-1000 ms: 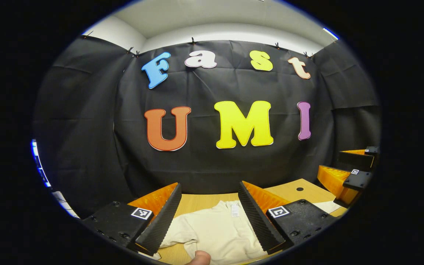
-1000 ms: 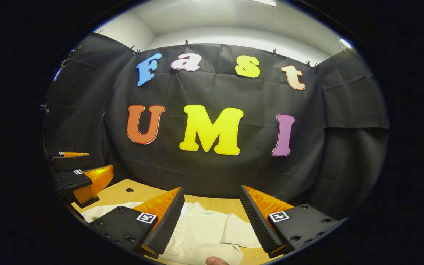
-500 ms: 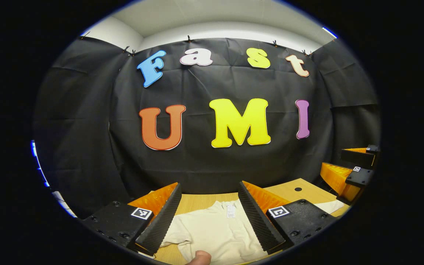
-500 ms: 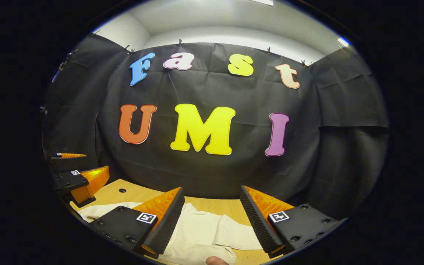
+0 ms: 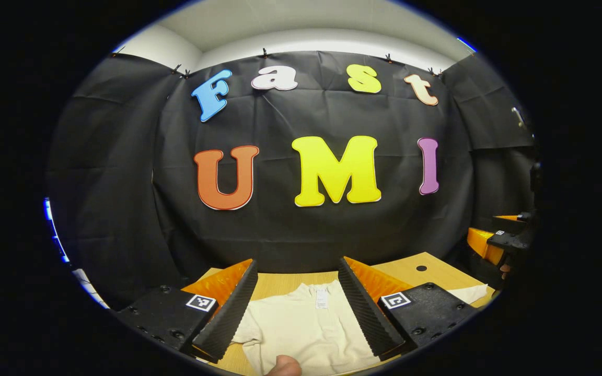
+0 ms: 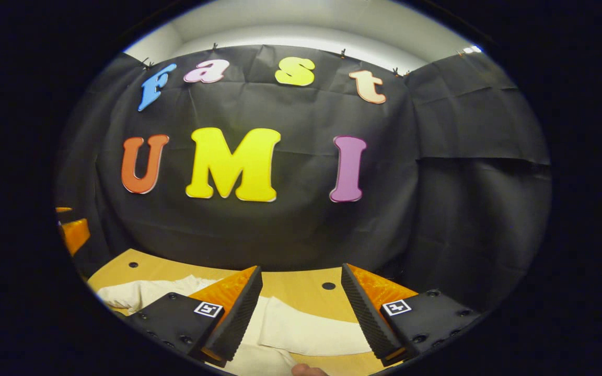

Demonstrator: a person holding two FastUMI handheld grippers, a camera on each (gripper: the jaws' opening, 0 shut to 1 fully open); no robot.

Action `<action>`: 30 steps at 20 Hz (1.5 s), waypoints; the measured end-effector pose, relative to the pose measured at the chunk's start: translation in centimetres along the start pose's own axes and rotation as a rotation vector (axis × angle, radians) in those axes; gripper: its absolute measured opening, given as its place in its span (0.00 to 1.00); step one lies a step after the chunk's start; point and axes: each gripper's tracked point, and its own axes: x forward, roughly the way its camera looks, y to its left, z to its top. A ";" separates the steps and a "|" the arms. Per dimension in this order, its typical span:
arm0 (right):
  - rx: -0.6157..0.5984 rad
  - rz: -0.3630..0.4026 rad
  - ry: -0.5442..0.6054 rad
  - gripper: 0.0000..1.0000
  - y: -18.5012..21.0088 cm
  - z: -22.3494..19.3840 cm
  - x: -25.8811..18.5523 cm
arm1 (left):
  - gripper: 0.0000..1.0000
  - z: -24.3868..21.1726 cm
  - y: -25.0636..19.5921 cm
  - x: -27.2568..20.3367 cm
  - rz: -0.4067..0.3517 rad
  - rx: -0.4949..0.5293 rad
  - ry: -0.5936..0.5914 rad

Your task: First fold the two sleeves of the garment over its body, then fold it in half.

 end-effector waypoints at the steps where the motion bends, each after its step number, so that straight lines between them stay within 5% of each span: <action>1: 0.002 -0.024 0.021 0.94 -1.6 -1.1 0.8 | 0.99 0.1 -0.6 -0.1 -0.001 -0.002 -0.006; 7: 0.010 -0.167 0.195 0.95 -12.1 -9.3 5.1 | 0.98 -0.4 -4.1 -0.3 0.018 0.022 0.020; 14: 0.005 -0.224 0.439 0.94 -20.8 -20.6 7.4 | 0.98 -0.7 -8.4 -1.1 0.072 0.044 0.051; 23: 0.081 -0.301 0.678 0.94 -25.6 -29.2 8.2 | 0.98 -1.2 -10.8 -2.6 0.111 0.065 0.083; 30: 0.181 -0.343 0.853 0.95 -25.8 -33.4 8.2 | 0.98 -2.5 -9.7 -2.8 0.125 0.039 0.129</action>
